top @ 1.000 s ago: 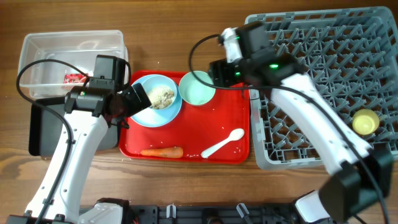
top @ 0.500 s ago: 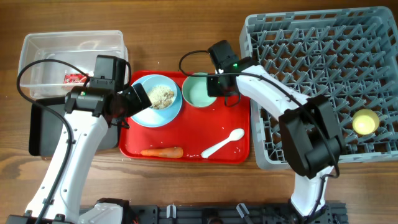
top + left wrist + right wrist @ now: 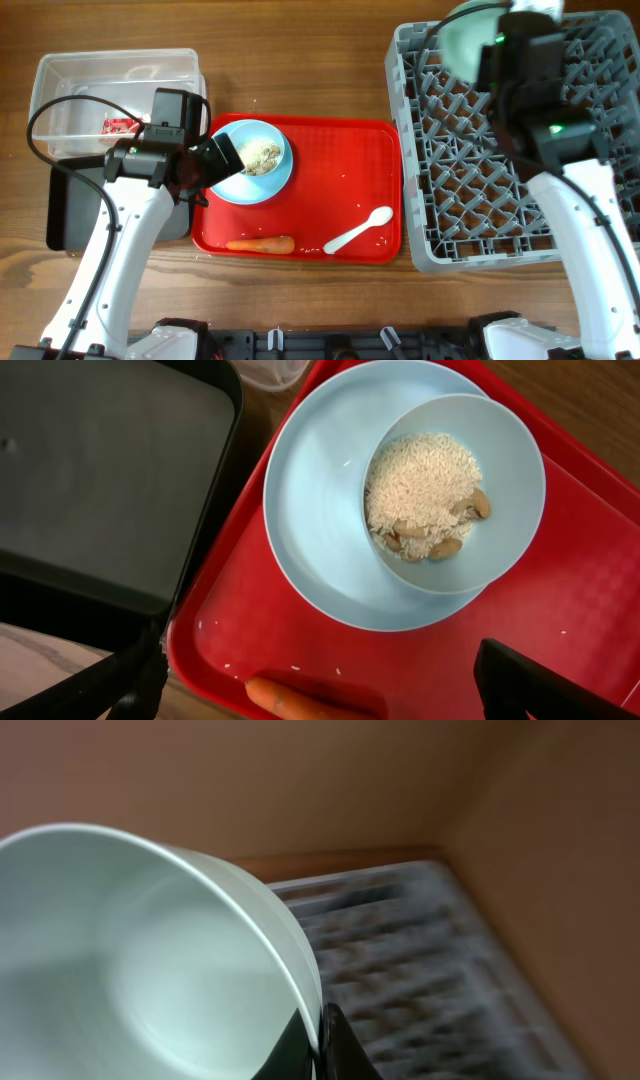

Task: Sort waste into correct bins and load items into the dishwasher rack
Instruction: 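Grasp the mint bowl with the right gripper and lift it, then place the mint bowl in the back of the dish rack, then grasp the light-blue bowl of rice with the left gripper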

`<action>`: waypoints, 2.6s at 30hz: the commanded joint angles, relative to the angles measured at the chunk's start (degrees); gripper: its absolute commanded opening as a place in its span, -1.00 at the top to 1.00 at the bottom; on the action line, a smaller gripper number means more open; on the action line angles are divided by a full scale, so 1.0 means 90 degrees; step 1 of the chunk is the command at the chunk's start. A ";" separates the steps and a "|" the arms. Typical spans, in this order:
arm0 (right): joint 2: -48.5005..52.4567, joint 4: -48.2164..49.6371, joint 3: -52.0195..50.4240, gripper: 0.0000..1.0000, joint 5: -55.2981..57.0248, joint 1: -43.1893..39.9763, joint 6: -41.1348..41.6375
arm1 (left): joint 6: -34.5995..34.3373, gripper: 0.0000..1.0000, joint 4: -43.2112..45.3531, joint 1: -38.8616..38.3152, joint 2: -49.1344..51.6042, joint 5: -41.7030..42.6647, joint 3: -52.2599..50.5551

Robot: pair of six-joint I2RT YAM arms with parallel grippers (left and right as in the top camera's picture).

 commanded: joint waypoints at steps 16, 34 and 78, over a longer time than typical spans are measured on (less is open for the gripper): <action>0.3619 0.3456 -0.0017 0.91 0.2951 -0.3021 -0.2858 | -0.0087 -0.98 0.0444 0.0034 -0.0007 0.0005 0.0036; 0.3366 0.0075 -0.0148 0.52 0.0583 -0.2023 -0.0104 | -0.0090 -0.98 0.0459 0.0034 -0.0007 0.0010 0.0036; 0.1530 -0.2888 -0.0163 -0.40 -0.3903 0.0597 0.0466 | 0.1207 0.86 0.2429 -0.1984 0.3007 -0.0789 0.0039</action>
